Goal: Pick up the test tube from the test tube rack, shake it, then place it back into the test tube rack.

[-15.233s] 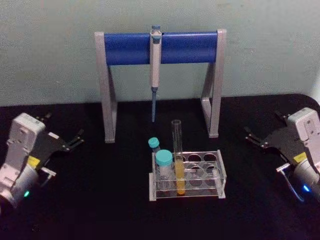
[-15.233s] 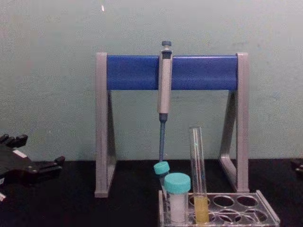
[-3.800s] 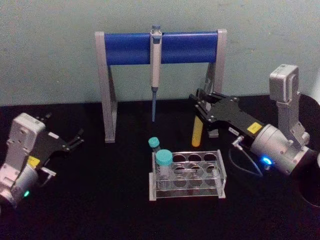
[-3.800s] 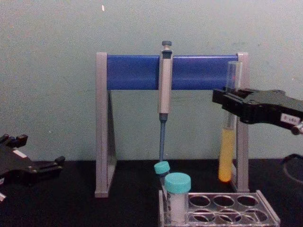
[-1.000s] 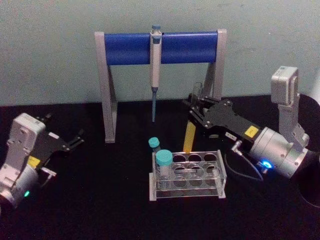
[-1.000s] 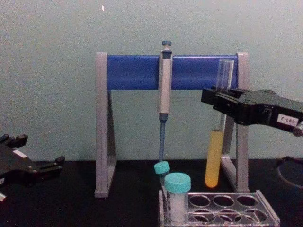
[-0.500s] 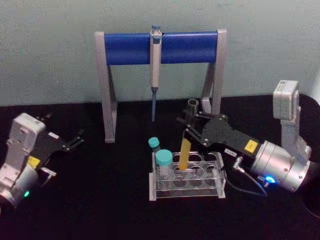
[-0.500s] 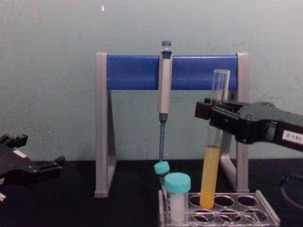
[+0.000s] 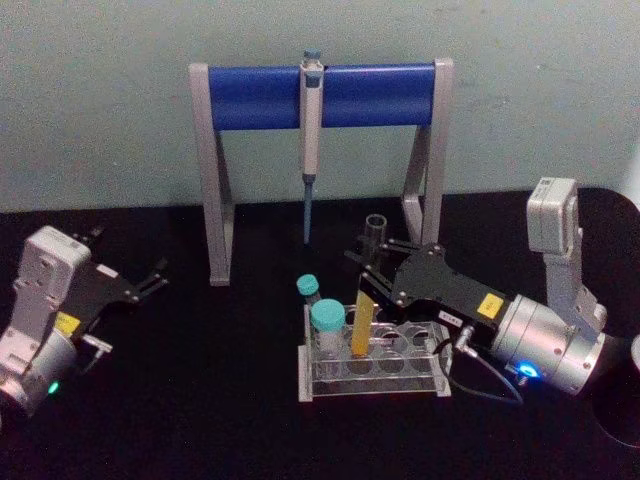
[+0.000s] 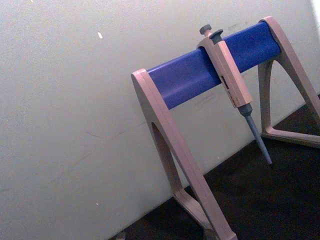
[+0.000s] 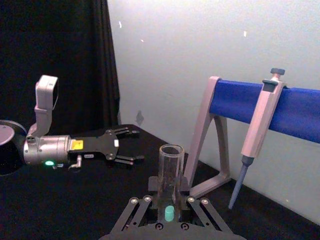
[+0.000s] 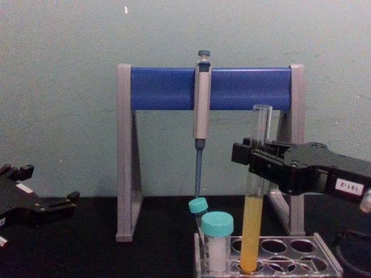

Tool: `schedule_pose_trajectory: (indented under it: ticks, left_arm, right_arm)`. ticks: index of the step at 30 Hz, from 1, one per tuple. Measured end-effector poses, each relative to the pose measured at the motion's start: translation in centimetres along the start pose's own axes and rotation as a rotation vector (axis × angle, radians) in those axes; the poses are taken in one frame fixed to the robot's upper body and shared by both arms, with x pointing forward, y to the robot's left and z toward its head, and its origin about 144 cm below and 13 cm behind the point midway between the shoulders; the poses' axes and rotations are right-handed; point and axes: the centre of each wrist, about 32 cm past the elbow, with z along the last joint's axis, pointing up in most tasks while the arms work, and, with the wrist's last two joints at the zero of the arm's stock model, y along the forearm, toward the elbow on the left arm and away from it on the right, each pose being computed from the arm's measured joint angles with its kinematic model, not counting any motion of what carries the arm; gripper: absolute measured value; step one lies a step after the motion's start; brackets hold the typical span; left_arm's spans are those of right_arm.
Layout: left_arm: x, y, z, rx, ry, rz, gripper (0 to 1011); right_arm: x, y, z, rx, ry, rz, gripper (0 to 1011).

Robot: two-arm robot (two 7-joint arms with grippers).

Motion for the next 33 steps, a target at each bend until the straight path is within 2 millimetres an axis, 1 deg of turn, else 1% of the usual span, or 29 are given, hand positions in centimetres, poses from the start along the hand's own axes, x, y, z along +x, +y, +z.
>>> schedule_pose_trajectory:
  ticks: [11, 33]
  left_arm:
    - [0.0, 0.0, 0.0, 0.0, 0.0, 0.0, 1001]
    - [0.0, 0.0, 0.0, 0.0, 0.0, 0.0, 1001]
  right_arm:
    - [0.1, 0.1, -0.3, -0.004, -0.012, -0.007, 230]
    - [0.0, 0.6, -2.2, -0.05, -0.004, -0.019, 232]
